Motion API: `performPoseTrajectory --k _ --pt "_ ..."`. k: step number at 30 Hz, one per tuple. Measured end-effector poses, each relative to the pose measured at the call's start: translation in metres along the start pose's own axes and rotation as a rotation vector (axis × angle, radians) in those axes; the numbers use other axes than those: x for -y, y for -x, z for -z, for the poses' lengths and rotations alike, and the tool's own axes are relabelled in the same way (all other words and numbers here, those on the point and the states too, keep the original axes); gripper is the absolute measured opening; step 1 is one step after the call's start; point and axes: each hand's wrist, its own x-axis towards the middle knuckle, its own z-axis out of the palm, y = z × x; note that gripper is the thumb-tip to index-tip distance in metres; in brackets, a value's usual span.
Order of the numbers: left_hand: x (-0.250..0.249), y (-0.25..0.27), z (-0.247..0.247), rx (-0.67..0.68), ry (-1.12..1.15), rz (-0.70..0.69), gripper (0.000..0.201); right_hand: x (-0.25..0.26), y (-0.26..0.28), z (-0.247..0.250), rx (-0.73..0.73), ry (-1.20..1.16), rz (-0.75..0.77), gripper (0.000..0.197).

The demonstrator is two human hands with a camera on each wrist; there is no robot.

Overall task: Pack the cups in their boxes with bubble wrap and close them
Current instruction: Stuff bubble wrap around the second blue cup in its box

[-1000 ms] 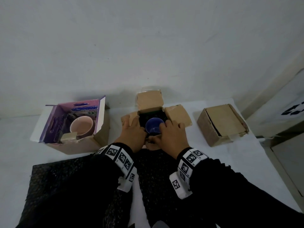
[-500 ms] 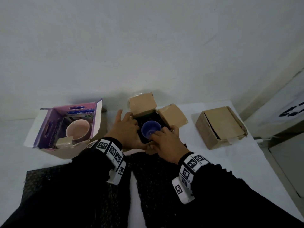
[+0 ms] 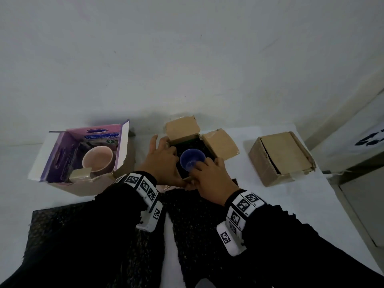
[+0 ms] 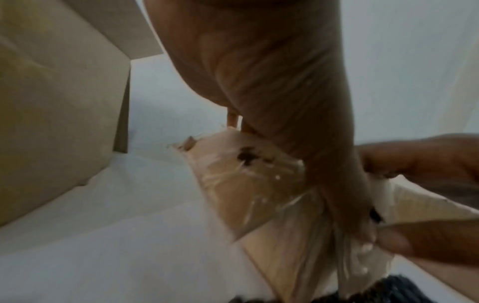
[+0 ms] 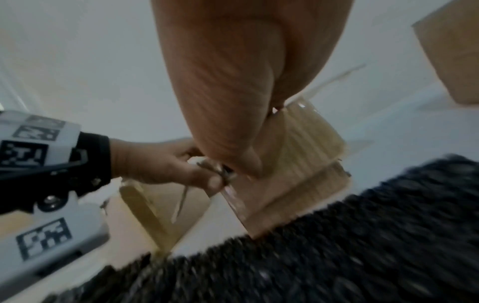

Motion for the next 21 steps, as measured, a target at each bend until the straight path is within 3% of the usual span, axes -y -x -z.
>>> performPoseTrajectory --k 3,8,12,14,18,21 --pt "0.004 0.002 -0.008 -0.057 0.059 -0.031 0.101 -0.003 0.009 -0.011 -0.064 -0.067 -0.019 0.040" --pt "0.011 -0.002 -0.013 -0.054 0.030 -0.080 0.099 -0.001 0.001 -0.009 -0.048 -0.056 -0.025 0.023" --pt "0.015 0.000 -0.011 -0.033 0.000 -0.109 0.099 -0.005 -0.001 -0.002 0.067 -0.139 -0.003 0.053" --pt "0.015 0.005 -0.010 -0.109 0.050 -0.109 0.087 -0.017 0.002 0.000 0.023 -0.129 0.062 0.050" --pt "0.010 0.016 -0.028 -0.377 0.064 -0.249 0.034 -0.050 0.009 0.014 -0.125 0.048 0.022 0.033" --pt "0.002 0.021 -0.033 -0.385 0.128 -0.237 0.024 -0.055 0.011 0.022 -0.088 0.120 0.043 0.039"
